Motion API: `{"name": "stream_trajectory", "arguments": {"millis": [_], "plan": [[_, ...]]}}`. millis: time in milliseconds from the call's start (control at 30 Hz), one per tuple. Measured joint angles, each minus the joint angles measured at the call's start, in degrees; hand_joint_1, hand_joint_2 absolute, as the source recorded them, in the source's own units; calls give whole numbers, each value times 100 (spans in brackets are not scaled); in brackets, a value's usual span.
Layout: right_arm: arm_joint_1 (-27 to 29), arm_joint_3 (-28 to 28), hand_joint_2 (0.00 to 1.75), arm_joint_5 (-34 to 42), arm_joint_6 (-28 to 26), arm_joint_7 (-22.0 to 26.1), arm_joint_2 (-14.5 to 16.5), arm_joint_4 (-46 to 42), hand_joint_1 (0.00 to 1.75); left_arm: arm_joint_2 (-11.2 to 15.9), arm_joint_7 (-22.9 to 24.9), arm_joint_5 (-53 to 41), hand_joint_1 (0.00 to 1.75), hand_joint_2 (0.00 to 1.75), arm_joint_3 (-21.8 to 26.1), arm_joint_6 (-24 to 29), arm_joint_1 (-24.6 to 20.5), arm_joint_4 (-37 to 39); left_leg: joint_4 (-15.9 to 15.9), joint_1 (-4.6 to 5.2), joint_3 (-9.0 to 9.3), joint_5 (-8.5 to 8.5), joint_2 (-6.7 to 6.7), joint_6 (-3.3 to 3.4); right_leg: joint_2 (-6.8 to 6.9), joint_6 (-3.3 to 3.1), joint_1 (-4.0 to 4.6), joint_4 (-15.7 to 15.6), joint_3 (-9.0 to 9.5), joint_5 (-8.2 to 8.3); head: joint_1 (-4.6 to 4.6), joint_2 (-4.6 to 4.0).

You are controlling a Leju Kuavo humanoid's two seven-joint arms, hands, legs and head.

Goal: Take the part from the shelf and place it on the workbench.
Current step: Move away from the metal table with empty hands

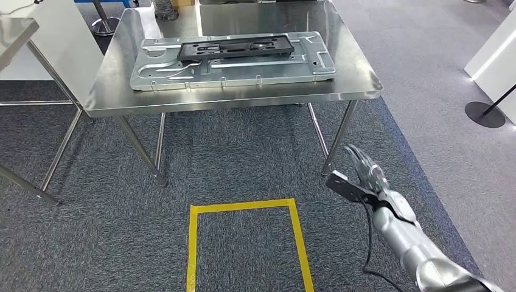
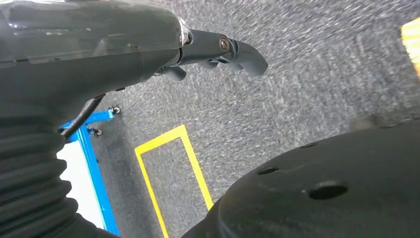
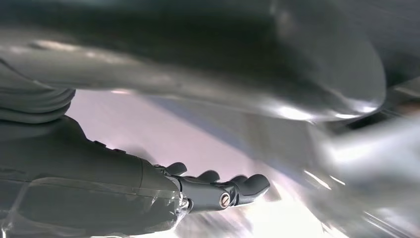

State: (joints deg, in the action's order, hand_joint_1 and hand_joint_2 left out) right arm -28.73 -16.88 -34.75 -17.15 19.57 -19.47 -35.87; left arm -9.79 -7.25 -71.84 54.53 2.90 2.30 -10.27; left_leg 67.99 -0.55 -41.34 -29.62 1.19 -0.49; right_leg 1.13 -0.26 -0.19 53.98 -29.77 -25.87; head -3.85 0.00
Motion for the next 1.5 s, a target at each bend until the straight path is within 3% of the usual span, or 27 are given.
{"name": "stream_trajectory", "arguments": {"millis": [33,67,100,167,233,300,367,400,467,533,567,633,667,733,800,867,900,967,1033,1067,1133,1200,1267,1300,1400,1433,1500], "plan": [[223,254,0,104,-33,11,15,182,0,1,2,-1,0,0,3,1,-4,0,352,-1,-51,-164,0,-12,17,3,3,12,-68,43,0,0],[425,468,0,165,-72,37,30,338,0,2,5,-1,0,0,6,1,-6,0,579,-1,-43,-198,0,-21,33,8,5,33,-138,81,0,0],[592,651,0,192,-107,66,48,472,0,2,10,-1,0,0,8,1,-7,0,615,-1,54,-115,-1,-26,41,15,4,68,-221,118,0,0],[785,934,0,183,-133,95,86,678,0,3,38,-7,0,0,9,1,5,0,84,-1,537,122,0,-4,7,40,-4,176,-396,176,0,0],[874,1147,0,187,-76,-8,111,830,0,9,68,-17,0,0,9,2,29,1,-693,13,1087,90,8,55,-61,88,4,290,-535,218,-1,0],[989,1371,0,331,99,-269,149,998,0,12,79,-28,0,0,9,9,42,2,-1013,32,1280,-19,21,122,-95,155,23,337,-587,263,-1,0],[1208,1706,0,706,339,-505,275,1230,0,5,82,-53,0,0,9,18,42,2,-1037,13,1222,46,25,207,-99,230,16,349,-597,279,0,0],[1359,1926,0,970,455,-605,382,1367,0,3,83,-72,0,0,9,20,40,2,-1051,0,1182,95,23,255,-102,269,3,427,-629,173,0,0],[1661,2335,0,1404,643,-834,639,1617,0,1,91,-124,0,0,8,20,30,2,-1066,-14,1082,195,13,310,-108,333,-28,893,-791,-321,0,0],[1935,2689,0,1665,840,-1124,933,1839,0,2,114,-184,0,0,3,8,11,2,-1060,-8,951,287,5,311,-108,378,-51,1627,-997,-829,0,0],[2056,2839,0,1750,955,-1257,1077,1930,0,3,133,-214,0,0,-2,-5,-1,2,-1055,-6,883,335,-4,299,-108,389,-62,1893,-1031,-910,0,0],[2252,3102,0,1861,1186,-1469,1349,2078,0,4,177,-267,0,0,-24,-36,-26,2,-1040,-7,750,424,-27,259,-107,395,-90,1868,-808,-716,0,0],[2316,3203,0,1883,1275,-1542,1459,2132,0,4,197,-289,0,0,-35,-49,-37,2,-1028,-7,695,463,-38,235,-108,392,-106,1538,-530,-562,0,0],[2378,3349,0,1882,1382,-1639,1637,2202,0,8,225,-324,0,0,-57,-68,-54,0,-997,6,623,527,-61,172,-125,350,-109,668,117,-473,-1,0],[2401,3441,0,1858,1415,-1685,1784,2255,0,18,239,-354,0,0,-86,-78,-62,-2,-991,15,609,597,-79,93,-156,252,-79,203,410,-530,-2,0],[2423,3506,0,1840,1430,-1699,1901,2308,0,26,242,-381,0,0,-124,-85,-63,-2,-1003,2,604,658,-81,10,-155,134,-71,163,362,-475,-2,0],[2430,3535,0,1833,1441,-1700,1950,2329,0,30,242,-392,0,0,-142,-89,-65,-2,-958,-5,573,594,-79,-22,-143,81,-72,155,325,-429,-3,0],[2445,3572,0,1811,1456,-1696,2030,2359,0,36,244,-414,0,0,-173,-93,-76,-3,-558,-10,434,162,-74,-57,-117,-15,-70,136,219,-311,-3,0],[2452,3587,0,1776,1439,-1688,2081,2375,0,38,249,-436,0,0,-191,-94,-95,-4,192,-8,243,-385,-71,-68,-112,-63,-33,144,79,-203,-3,0],[2456,3591,0,1752,1425,-1687,2103,2385,0,38,252,-448,0,0,-198,-95,-102,-4,507,-6,199,-503,-71,-68,-113,-73,-12,154,5,-148,-2,0],[2465,3597,87,1711,1393,-1699,2137,2402,0,39,273,-477,0,0,-227,-99,-109,-4,610,1,363,-361,-69,-40,-120,-78,28,188,-147,-49,-2,0],[2472,3601,175,1690,1341,-1713,2175,2412,0,41,321,-515,0,0,-277,-103,-104,-4,-63,17,895,-87,-68,26,-133,-65,57,246,-286,26,-3,0],[2473,3611,175,1699,1266,-1711,2220,2417,0,45,363,-549,0,0,-322,-109,-90,-4,-861,51,1410,-68,-60,99,-144,-29,83,316,-386,84,-3,0],[2474,3623,175,1711,1231,-1709,2242,2420,0,46,373,-564,0,0,-339,-113,-84,-4,-1071,70,1527,-105,-55,129,-146,-1,89,339,-420,118,-3,0],[2482,3672,175,1742,1133,-1715,2287,2436,0,38,374,-593,0,0,-393,-119,-80,-4,-1176,61,1455,-28,-63,217,-159,102,87,393,-497,156,-2,0],[2484,3682,175,1743,1103,-1719,2300,2441,0,35,374,-598,0,0,-411,-120,-82,-4,-1188,45,1398,27,-77,254,-163,136,76,511,-554,25,-2,0],[2486,3691,175,1726,1065,-1725,2320,2447,0,33,375,-601,0,0,-432,-119,-85,-4,-1198,29,1262,141,-109,307,-162,210,32,1067,-753,-489,-2,0]]}}
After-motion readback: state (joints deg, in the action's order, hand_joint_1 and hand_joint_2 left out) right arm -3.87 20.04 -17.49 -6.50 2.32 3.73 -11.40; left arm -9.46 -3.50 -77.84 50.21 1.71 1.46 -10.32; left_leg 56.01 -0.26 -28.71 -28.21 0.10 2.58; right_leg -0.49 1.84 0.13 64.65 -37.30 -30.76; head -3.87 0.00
